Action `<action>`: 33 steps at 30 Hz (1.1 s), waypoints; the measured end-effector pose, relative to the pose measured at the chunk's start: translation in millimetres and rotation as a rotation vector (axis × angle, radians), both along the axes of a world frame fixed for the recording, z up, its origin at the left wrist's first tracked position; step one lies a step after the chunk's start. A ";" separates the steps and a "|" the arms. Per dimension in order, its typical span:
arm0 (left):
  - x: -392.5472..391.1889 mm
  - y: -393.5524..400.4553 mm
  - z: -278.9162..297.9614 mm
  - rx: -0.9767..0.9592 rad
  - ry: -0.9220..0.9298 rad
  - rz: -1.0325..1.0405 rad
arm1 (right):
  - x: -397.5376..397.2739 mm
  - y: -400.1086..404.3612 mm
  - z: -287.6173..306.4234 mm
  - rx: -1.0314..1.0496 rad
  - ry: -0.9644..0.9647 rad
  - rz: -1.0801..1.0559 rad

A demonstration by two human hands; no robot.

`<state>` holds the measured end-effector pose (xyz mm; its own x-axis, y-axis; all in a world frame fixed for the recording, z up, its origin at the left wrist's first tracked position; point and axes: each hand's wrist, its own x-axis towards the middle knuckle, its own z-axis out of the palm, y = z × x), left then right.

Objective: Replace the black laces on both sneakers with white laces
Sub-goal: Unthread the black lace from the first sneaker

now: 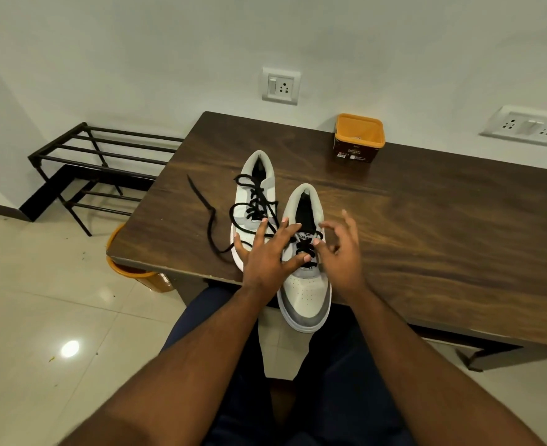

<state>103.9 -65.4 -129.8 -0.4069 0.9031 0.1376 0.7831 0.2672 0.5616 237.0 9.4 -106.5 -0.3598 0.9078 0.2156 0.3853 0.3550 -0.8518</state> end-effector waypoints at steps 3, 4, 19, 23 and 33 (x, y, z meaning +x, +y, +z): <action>0.6 1.4 -0.2 -0.007 0.023 0.013 | -4.4 11.4 7.5 0.153 -0.396 0.124; 0.1 1.4 -0.4 -0.004 0.028 0.020 | -8.5 13.7 9.6 0.162 -0.451 0.143; 3.4 0.6 -2.3 0.016 0.019 0.066 | -12.4 11.5 17.5 0.120 -0.420 0.057; 2.9 -0.2 -1.3 0.019 -0.024 0.068 | -22.3 22.2 17.6 0.106 -0.254 -0.012; -0.5 1.7 -1.9 0.029 -0.078 0.069 | -6.4 31.2 26.1 0.103 -0.263 -0.241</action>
